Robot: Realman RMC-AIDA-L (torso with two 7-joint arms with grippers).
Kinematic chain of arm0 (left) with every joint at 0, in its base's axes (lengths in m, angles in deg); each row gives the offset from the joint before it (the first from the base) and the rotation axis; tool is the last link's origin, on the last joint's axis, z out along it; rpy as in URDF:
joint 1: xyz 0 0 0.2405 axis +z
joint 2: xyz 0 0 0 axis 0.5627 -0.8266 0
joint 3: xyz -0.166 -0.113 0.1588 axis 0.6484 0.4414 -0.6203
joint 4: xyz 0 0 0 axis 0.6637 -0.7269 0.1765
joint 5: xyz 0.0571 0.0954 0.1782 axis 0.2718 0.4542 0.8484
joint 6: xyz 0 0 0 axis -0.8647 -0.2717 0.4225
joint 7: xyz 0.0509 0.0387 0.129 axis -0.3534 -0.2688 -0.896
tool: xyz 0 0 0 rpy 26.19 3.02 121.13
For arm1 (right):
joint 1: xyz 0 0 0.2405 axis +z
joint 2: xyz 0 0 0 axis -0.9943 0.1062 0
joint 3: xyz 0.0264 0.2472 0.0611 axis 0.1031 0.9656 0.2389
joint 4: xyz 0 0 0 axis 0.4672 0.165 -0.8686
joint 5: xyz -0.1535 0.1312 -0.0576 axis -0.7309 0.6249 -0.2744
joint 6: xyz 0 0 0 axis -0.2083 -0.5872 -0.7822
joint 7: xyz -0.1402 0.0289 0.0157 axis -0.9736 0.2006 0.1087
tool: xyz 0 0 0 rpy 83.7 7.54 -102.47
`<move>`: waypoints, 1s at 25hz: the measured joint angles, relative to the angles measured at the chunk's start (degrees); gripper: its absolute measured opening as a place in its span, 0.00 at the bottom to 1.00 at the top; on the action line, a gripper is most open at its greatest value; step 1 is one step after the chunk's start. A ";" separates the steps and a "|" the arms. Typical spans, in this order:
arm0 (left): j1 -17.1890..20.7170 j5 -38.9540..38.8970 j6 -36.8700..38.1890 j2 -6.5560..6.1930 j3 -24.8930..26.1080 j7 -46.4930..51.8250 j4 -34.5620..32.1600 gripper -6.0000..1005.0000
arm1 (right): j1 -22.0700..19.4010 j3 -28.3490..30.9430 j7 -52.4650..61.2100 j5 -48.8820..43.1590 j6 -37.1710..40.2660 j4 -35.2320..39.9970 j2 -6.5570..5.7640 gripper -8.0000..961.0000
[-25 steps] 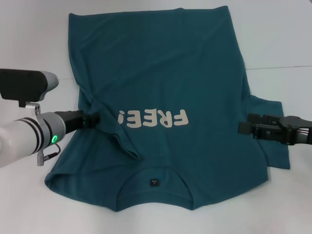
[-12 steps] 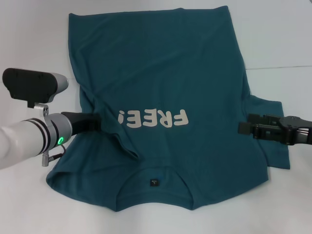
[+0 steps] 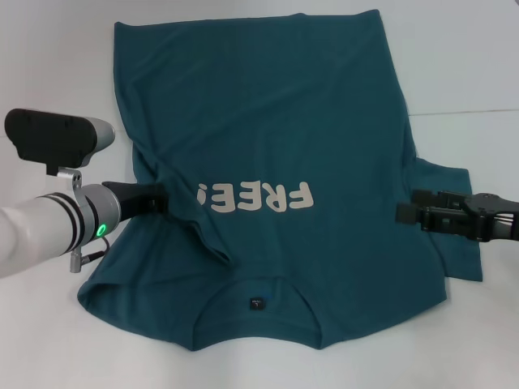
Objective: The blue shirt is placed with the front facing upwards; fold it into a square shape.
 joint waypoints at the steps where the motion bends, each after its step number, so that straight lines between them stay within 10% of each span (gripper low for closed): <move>1: -0.02 0.01 -0.01 0.00 0.00 0.00 -0.06 0.01 | 0.00 0.00 0.01 0.00 0.01 0.00 0.00 0.95; 25: 0.26 0.07 0.37 0.00 -1.11 0.04 -1.29 0.04 | -0.41 0.09 0.12 0.07 0.01 0.03 0.00 0.95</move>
